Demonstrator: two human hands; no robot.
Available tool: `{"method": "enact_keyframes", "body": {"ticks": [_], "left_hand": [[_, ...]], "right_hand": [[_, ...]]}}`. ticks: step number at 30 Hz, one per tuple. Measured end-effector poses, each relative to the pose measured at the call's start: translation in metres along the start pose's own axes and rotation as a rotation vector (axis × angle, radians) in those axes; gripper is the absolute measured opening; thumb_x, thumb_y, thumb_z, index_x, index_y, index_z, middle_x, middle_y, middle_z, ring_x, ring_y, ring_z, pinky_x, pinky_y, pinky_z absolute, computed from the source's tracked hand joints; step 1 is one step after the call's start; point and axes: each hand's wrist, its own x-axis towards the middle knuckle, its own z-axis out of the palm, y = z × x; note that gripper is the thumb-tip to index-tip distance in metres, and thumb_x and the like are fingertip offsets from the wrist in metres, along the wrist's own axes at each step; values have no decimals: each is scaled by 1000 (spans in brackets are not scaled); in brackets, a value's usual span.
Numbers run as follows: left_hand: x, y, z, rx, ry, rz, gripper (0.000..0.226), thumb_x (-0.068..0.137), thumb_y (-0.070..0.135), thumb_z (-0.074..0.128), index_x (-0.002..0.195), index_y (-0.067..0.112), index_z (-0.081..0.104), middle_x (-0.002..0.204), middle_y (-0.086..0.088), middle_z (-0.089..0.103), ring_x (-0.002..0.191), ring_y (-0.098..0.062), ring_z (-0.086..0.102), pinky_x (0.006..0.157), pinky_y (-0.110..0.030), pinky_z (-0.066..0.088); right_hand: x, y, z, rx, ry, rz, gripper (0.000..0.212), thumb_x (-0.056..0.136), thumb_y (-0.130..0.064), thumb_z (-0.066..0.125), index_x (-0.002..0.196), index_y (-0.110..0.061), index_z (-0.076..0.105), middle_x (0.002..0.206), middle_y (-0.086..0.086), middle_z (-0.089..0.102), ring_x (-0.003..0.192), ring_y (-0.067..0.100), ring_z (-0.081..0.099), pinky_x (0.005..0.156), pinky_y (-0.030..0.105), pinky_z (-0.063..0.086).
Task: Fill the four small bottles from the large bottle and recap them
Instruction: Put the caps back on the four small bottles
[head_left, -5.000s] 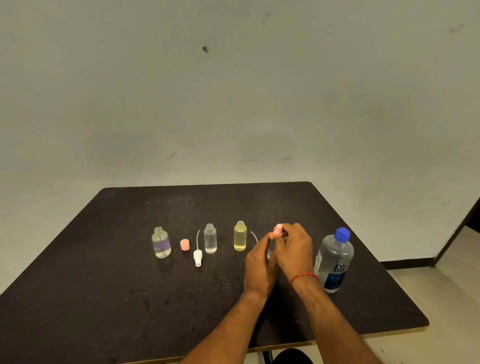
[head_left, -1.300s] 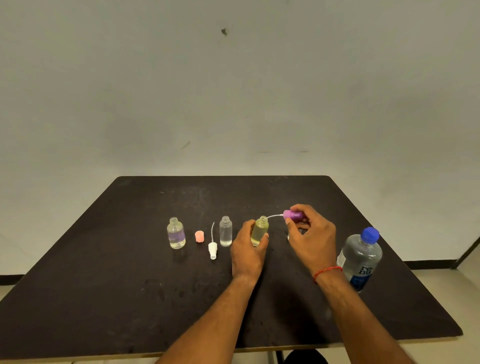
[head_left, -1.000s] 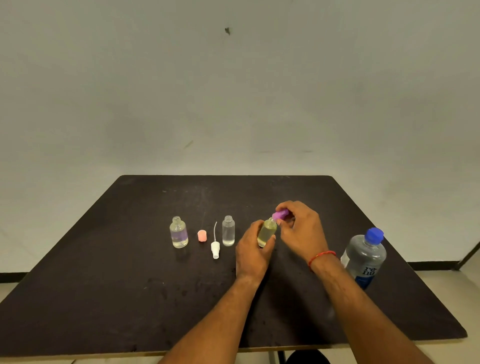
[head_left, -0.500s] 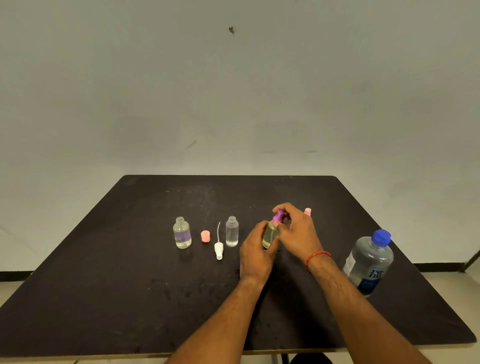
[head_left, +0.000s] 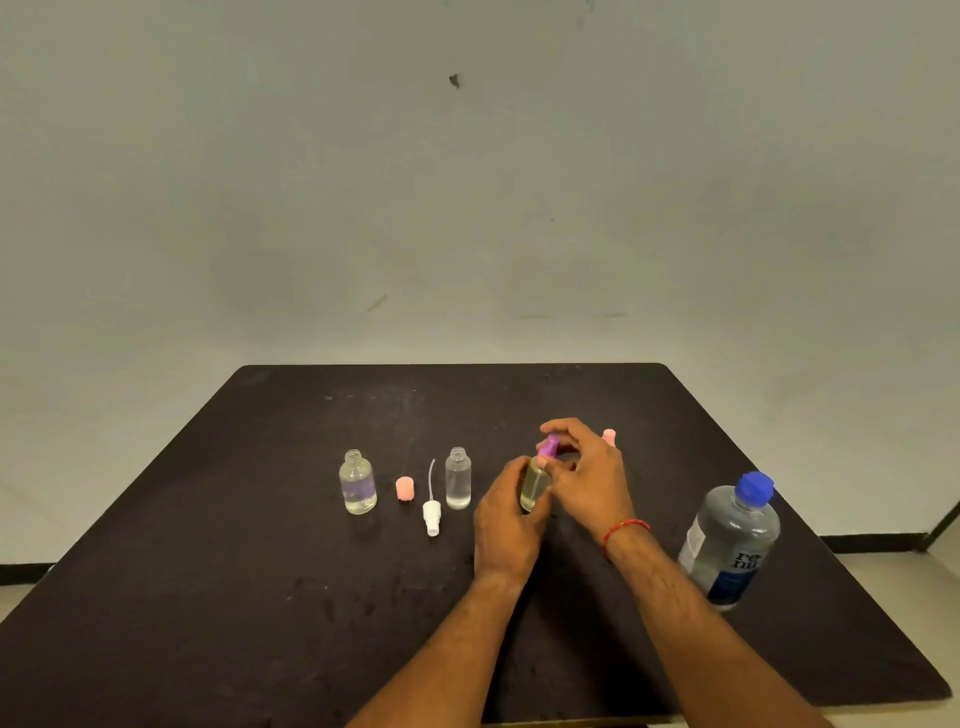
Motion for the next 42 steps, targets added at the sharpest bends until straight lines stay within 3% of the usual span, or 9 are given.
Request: {"method": "enact_keyframes", "body": {"ticks": [4, 7, 10, 14, 20, 24, 31, 38, 42], "left_hand": [[0, -2, 1, 13, 10, -20, 31, 94, 26, 72, 120, 38, 63, 106, 17, 70, 102, -2, 66, 90, -32, 58], [0, -2, 1, 7, 18, -30, 28, 94, 29, 72, 120, 37, 63, 103, 16, 70, 99, -3, 67, 88, -33, 58], [-1, 0, 0, -13, 19, -18, 25, 94, 29, 70, 117, 37, 64, 100, 16, 70, 97, -4, 67, 87, -34, 58], [-1, 2, 0, -21, 7, 8, 18, 93, 26, 69, 107, 36, 63, 96, 13, 70, 92, -10, 67, 83, -39, 58], [0, 0, 0, -19, 15, -8, 28, 93, 24, 71, 115, 38, 63, 103, 17, 70, 100, -5, 67, 88, -34, 58], [0, 0, 0, -24, 3, -39, 25, 93, 25, 71, 114, 38, 63, 100, 15, 70, 98, -5, 67, 88, -37, 59], [-1, 1, -1, -11, 4, 5, 17, 92, 25, 71, 103, 36, 63, 93, 11, 69, 89, -11, 66, 80, -35, 57], [-1, -1, 0, 27, 8, 3, 24, 93, 25, 72, 112, 36, 63, 97, 17, 68, 95, -5, 65, 83, -28, 57], [0, 1, -1, 12, 10, -5, 23, 94, 27, 70, 113, 37, 63, 99, 16, 69, 96, -5, 66, 84, -31, 58]], "right_hand": [[1, -4, 4, -13, 53, 10, 23, 76, -23, 82, 91, -30, 66, 82, -14, 65, 81, 1, 63, 100, 43, 50], [2, -6, 3, -46, 44, 0, 27, 75, -27, 82, 97, -26, 66, 88, -14, 65, 84, 1, 62, 105, 37, 46], [-1, -7, 0, -15, -3, 11, 37, 79, -27, 79, 113, -27, 64, 103, -12, 66, 94, 1, 61, 106, 18, 40], [-4, -5, 0, 52, 0, 38, 39, 81, -9, 75, 111, -32, 64, 100, -16, 64, 97, -2, 61, 105, 38, 47], [-2, -9, 4, -7, 69, 12, 26, 76, -16, 82, 95, -23, 67, 91, -11, 64, 86, 4, 63, 87, 22, 55], [-2, -8, 4, -9, 9, 35, 33, 78, -20, 80, 106, -27, 64, 99, -13, 63, 93, 4, 61, 81, 9, 45], [-5, -5, 2, 49, 9, 48, 34, 81, -8, 75, 98, -35, 63, 96, -16, 65, 94, -2, 61, 101, 28, 48], [-2, -6, 5, 27, 52, 52, 27, 75, -15, 82, 97, -25, 69, 90, -11, 67, 90, 4, 63, 86, 18, 51], [-1, -4, 1, 59, -30, 63, 28, 81, -13, 76, 104, -28, 68, 99, -15, 66, 97, 1, 61, 90, 16, 48]]}}
